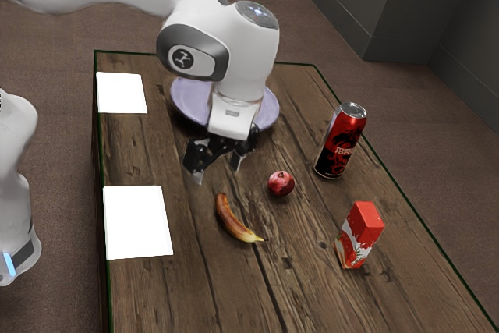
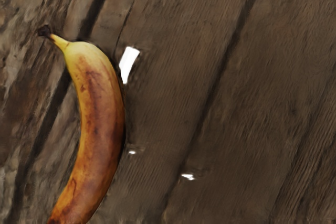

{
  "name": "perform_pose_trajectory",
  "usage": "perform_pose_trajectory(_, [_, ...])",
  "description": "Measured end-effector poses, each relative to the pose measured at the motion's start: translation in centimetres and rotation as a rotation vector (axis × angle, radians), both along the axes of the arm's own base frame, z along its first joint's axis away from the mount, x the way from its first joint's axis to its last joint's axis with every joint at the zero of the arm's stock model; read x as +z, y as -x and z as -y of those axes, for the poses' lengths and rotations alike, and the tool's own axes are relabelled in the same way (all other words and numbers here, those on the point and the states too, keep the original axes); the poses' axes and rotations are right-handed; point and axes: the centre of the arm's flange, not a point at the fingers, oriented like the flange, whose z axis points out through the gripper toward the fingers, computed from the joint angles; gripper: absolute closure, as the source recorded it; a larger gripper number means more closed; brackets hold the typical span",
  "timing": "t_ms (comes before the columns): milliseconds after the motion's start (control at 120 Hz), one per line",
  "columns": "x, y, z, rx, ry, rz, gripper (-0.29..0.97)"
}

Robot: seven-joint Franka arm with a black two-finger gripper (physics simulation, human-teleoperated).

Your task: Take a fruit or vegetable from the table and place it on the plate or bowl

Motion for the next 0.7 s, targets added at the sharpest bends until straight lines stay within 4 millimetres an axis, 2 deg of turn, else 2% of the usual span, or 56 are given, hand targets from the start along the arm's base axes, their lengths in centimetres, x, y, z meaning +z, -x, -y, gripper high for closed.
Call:
perform_pose_trajectory(33, [0.2, -0.4, -0.4, -0.017, 0.03, -0.012, 0.02])
perform_pose_trajectory(100, [0.3, -1.8, -2.5, -0.063, 0.139, -0.054, 0.02])
perform_pose_trajectory(150, [-0.2, -2.8, -3.4, -0.085, 0.154, -0.07, 0.02])
perform_pose_trajectory(200, [-0.1, -2.9, -3.8, -0.11, 0.143, -0.063, 0.02])
perform_pose_trajectory(275, [0.1, -2.3, -4.1, -0.145, 0.127, -0.058, 0.02])
perform_pose_trajectory(342, [1.9, -0.2, -5.0, -0.2, 0.169, -0.027, 0.02])
perform_pose_trajectory(400, [2.3, 1.4, -6.5, -0.221, 0.197, -0.018, 0.02])
perform_pose_trajectory(450, [1.4, 1.9, -7.0, -0.228, 0.194, -0.026, 0.02])
perform_pose_trajectory(517, [-1.1, 0.9, -7.9, -0.21, 0.176, -0.025, 0.02])
perform_pose_trajectory(700, [-4.5, -1.1, -7.1, -0.23, 0.137, 0.065, 0.02])
